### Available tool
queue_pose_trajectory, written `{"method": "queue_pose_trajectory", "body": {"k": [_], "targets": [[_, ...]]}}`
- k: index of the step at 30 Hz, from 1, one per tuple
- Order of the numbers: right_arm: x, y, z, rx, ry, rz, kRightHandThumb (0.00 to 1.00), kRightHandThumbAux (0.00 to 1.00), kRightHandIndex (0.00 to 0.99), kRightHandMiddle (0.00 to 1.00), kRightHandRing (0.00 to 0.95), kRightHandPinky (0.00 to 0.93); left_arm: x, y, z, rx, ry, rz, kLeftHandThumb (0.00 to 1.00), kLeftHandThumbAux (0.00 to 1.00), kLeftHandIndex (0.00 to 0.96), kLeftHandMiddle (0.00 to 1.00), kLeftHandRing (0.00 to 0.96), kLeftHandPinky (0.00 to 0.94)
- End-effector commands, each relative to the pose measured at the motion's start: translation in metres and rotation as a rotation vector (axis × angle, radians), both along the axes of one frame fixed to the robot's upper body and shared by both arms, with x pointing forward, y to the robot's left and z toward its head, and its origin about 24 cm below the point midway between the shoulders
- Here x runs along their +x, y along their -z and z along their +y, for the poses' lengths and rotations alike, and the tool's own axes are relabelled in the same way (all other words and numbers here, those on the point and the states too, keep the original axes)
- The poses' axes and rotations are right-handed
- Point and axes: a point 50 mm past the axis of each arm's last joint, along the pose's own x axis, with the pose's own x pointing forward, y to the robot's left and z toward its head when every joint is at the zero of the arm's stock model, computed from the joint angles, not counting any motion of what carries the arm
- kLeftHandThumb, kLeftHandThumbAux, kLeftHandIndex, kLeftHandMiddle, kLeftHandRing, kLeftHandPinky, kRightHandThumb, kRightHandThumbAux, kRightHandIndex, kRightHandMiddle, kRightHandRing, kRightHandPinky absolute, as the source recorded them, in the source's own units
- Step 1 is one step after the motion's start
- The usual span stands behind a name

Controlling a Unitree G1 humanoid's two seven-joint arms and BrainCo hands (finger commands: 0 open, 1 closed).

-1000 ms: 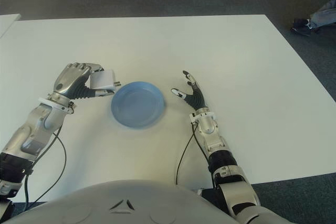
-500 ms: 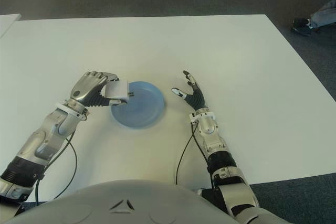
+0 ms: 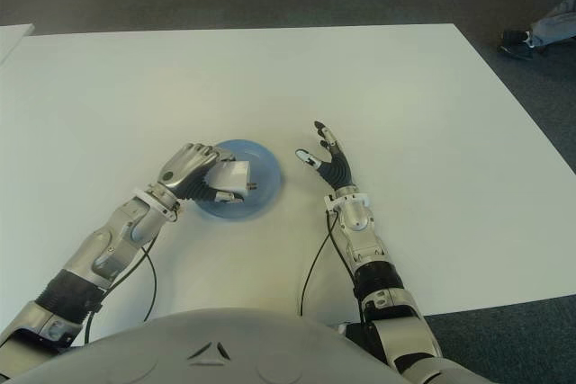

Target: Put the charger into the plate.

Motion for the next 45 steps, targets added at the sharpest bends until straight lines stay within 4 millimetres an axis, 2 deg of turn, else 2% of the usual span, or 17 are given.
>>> {"method": "queue_pose_trajectory", "body": {"k": [1,7,9,11,12,13,14,17,20,23,31,45], "targets": [[-0.032,0.039,-0.002,0.013,0.021,0.2,0.107,0.43,0.0,0.0,0.0,0.039,0.002,0.004,-0.003,0.007,0.012,0.006,0.731,0.696,0.444,0.843,0.836,0.845],[-0.032,0.039,-0.002,0.028,0.021,0.206,0.104,0.437,0.0,0.0,0.0,0.035,0.001,0.012,-0.01,-0.008,0.026,0.043,0.731,0.696,0.443,0.84,0.833,0.839],[-0.032,0.039,-0.002,0.031,0.021,0.208,0.101,0.442,0.0,0.0,0.0,0.035,0.001,0.015,-0.014,-0.021,0.039,0.066,0.731,0.695,0.443,0.83,0.827,0.813],[-0.032,0.039,-0.001,0.034,0.021,0.212,0.099,0.45,0.0,0.0,0.0,0.034,-0.001,0.018,-0.018,-0.025,0.056,0.086,0.721,0.693,0.434,0.78,0.764,0.719],[-0.033,0.039,-0.001,0.035,0.02,0.215,0.098,0.453,0.0,0.0,0.0,0.035,-0.004,0.022,-0.022,-0.002,0.075,0.1,0.698,0.647,0.389,0.718,0.709,0.658],[-0.033,0.04,-0.001,0.036,0.019,0.217,0.096,0.459,0.0,0.0,0.0,0.037,-0.006,0.024,-0.024,0.017,0.087,0.108,0.616,0.56,0.28,0.505,0.505,0.486],[-0.033,0.04,-0.001,0.038,0.018,0.218,0.094,0.464,0.0,0.0,0.0,0.039,-0.007,0.026,-0.025,0.037,0.098,0.115,0.562,0.505,0.21,0.368,0.372,0.374],[-0.034,0.04,-0.002,0.04,0.017,0.221,0.091,0.471,0.0,0.0,0.0,0.042,-0.007,0.028,-0.025,0.075,0.111,0.124,0.467,0.428,0.09,0.156,0.166,0.194],[-0.034,0.04,-0.002,0.042,0.015,0.221,0.089,0.473,0.0,0.0,0.001,0.045,-0.01,0.029,-0.025,0.097,0.117,0.136,0.405,0.389,0.034,0.061,0.068,0.089],[-0.035,0.039,-0.002,0.041,0.01,0.219,0.084,0.469,0.0,0.0,0.004,0.039,-0.017,0.026,-0.022,0.108,0.124,0.146,0.342,0.348,0.011,0.019,0.022,0.029],[-0.036,0.039,-0.003,0.029,-0.007,0.205,0.072,0.437,0.0,0.002,0.002,0.002,-0.019,0.02,-0.018,0.163,0.142,0.153,0.248,0.297,0.0,0.0,0.001,0.001],[-0.036,0.04,-0.006,0.009,-0.015,0.186,0.08,0.42,0.0,0.0,0.0,0.0,-0.013,0.008,-0.006,0.184,0.122,0.097,0.269,0.308,0.0,0.0,0.0,0.0]]}}
